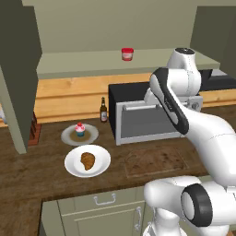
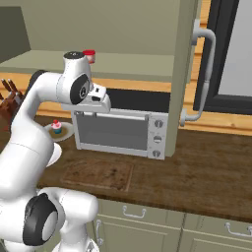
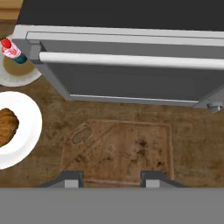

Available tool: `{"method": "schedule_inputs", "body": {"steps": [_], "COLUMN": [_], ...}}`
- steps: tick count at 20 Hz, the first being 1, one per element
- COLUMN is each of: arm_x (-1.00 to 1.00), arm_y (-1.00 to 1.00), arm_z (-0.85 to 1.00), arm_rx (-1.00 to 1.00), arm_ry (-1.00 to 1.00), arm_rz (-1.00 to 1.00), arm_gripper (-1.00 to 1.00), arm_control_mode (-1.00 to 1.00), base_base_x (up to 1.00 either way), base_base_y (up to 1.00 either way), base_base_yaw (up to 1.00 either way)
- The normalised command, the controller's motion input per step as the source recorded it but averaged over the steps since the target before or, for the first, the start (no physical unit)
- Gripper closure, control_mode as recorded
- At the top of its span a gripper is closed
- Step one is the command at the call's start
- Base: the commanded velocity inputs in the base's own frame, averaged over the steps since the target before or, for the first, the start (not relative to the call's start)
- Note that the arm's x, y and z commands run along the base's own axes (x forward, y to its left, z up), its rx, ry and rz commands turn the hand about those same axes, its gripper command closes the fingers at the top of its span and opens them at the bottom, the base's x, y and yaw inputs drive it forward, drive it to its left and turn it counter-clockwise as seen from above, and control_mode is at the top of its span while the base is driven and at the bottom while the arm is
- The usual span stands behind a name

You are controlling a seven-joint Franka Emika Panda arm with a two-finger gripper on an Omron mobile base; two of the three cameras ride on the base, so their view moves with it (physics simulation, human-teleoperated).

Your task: From the different types of pastries on the counter, select a croissant and place it on the cutting board. Then retrieve a jar of jam from the cabinet and place it alongside the croissant on the cutting board.

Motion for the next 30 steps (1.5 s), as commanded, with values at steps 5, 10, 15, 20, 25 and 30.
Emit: {"method": "schedule_inputs", "body": {"steps": [5,10,15,20,25,30], "arm_x": [0.13,0.14,0.23,0.21,0.09,0.00], "arm_y": [0.37,0.67,0.89,0.64,0.57,0.54], "arm_z": [0.00,-0.01,-0.12,-0.33,-0.30,-0.35], "arm_rx": [-0.07,-0.10,-0.09,0.01,0.02,0.11], "arm_ry": [0.08,0.09,0.14,0.11,0.00,-0.01], "arm_rz": [0.00,0.00,0.00,0.01,0.01,0.00], "arm_gripper": [-1.00,-1.00,-1.00,-1.00,-1.00,-1.00], "arm_control_mode": [-1.00,-1.00,-1.00,-1.00,-1.00,-1.00], "base_base_x": [0.00,0.00,0.00,0.00,0.00,0.00], "base_base_y": [0.00,0.00,0.00,0.00,0.00,0.00], "base_base_yaw": [0.00,0.00,0.00,0.00,0.00,0.00]}}
